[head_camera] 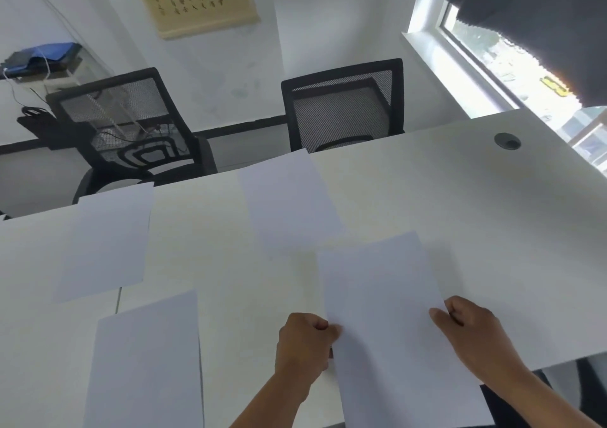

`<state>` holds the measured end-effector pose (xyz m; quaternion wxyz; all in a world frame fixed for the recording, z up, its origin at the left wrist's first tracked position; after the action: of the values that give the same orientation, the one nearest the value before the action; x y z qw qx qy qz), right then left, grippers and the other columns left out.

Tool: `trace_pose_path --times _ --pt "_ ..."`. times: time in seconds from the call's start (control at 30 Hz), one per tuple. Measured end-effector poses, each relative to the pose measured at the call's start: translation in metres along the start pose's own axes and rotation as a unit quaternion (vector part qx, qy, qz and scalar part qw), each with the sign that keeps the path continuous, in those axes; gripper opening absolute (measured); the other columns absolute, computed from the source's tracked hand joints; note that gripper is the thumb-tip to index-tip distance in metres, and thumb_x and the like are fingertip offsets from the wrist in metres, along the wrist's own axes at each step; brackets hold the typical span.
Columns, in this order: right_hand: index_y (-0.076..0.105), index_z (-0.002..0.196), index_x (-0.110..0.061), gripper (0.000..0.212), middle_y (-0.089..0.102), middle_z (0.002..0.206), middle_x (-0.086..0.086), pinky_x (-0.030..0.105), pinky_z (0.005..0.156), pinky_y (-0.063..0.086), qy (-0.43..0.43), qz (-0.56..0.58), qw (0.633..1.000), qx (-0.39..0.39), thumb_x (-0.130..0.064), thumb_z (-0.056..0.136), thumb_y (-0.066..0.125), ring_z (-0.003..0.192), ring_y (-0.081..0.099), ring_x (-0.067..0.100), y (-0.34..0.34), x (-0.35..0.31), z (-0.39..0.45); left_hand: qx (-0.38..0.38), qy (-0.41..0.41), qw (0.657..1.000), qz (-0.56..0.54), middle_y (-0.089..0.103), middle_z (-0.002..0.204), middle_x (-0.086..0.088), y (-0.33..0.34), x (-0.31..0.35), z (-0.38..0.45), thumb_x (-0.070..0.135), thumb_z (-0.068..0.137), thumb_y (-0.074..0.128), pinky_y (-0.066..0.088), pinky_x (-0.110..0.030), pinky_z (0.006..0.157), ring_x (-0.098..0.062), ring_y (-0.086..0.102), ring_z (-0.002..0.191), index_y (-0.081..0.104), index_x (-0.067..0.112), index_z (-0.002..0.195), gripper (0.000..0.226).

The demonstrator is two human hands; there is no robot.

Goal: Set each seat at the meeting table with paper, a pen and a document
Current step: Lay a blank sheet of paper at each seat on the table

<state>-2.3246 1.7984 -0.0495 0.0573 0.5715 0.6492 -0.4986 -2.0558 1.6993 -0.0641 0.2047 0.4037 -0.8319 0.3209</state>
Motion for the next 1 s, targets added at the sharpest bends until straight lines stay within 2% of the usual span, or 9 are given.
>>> trace_pose_path --times 0.13,0.3,0.5,0.7,0.87,1.0 --pt "0.03 0.072 -0.019 0.048 0.025 0.057 -0.008 0.031 0.056 0.026 0.007 -0.032 0.999 0.006 -0.03 0.102 0.065 0.052 0.022 0.011 -0.002 0.012 0.015 0.007 -0.007 1.0 0.023 0.081 0.077 -0.008 0.019 0.0 0.011 0.027 0.095 0.072 0.067 -0.051 0.076 -0.023 0.081 0.069 0.07 -0.002 0.08 0.033" --pt "0.034 0.072 -0.018 0.045 0.03 0.054 -0.01 0.033 0.054 0.029 0.02 -0.064 0.998 0.017 -0.034 0.102 0.062 0.051 0.027 0.013 -0.005 0.029 0.028 0.016 -0.011 0.999 0.05 0.079 0.068 0.002 0.036 0.004 0.017 0.034 0.09 0.073 0.069 -0.048 0.077 -0.025 0.081 0.073 0.077 0.012 0.073 0.028" --pt "0.043 0.074 -0.016 0.042 0.041 0.055 -0.005 0.032 0.052 0.033 0.025 -0.147 0.988 0.049 -0.042 0.103 0.057 0.051 0.037 0.015 -0.008 0.04 0.033 0.025 -0.003 0.994 0.102 0.079 0.071 -0.001 0.051 0.006 0.026 0.045 0.083 0.07 0.068 -0.048 0.078 -0.028 0.08 0.075 0.075 0.011 0.079 0.034" --pt "0.049 0.079 -0.013 0.04 0.061 0.072 0.0 0.034 0.057 0.04 0.032 -0.216 0.974 0.062 -0.042 0.106 0.051 0.062 0.054 0.021 -0.004 0.045 0.038 0.057 0.019 0.982 0.177 0.078 0.071 0.0 0.063 0.011 0.029 0.043 0.089 0.066 0.062 -0.035 0.071 -0.023 0.077 0.072 0.072 0.011 0.08 0.034" --pt "0.049 0.077 -0.014 0.037 0.056 0.079 0.001 0.034 0.058 0.042 0.035 -0.214 0.974 0.07 -0.037 0.106 0.052 0.065 0.054 0.019 -0.001 0.043 0.04 0.067 0.017 0.977 0.202 0.077 0.075 0.001 0.063 0.012 0.027 0.047 0.09 0.066 0.056 -0.031 0.071 -0.023 0.074 0.075 0.07 0.015 0.081 0.033" --pt "0.047 0.086 -0.018 0.023 0.052 0.091 -0.001 0.038 0.062 0.047 0.046 -0.198 0.976 0.075 -0.034 0.103 0.053 0.073 0.058 0.018 -0.001 0.037 0.04 0.065 0.012 0.976 0.206 0.077 0.077 0.001 0.061 0.012 0.028 0.048 0.089 0.067 0.058 -0.032 0.075 -0.024 0.075 0.079 0.068 0.019 0.081 0.031"
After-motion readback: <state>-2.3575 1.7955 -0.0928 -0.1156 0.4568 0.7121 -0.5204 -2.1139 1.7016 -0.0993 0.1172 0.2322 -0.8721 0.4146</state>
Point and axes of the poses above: each hand's wrist, its own z-axis towards the middle knuckle, its own y-axis out of the palm, x = y × z, the point moved 1 cm from there along z, towards the middle knuckle
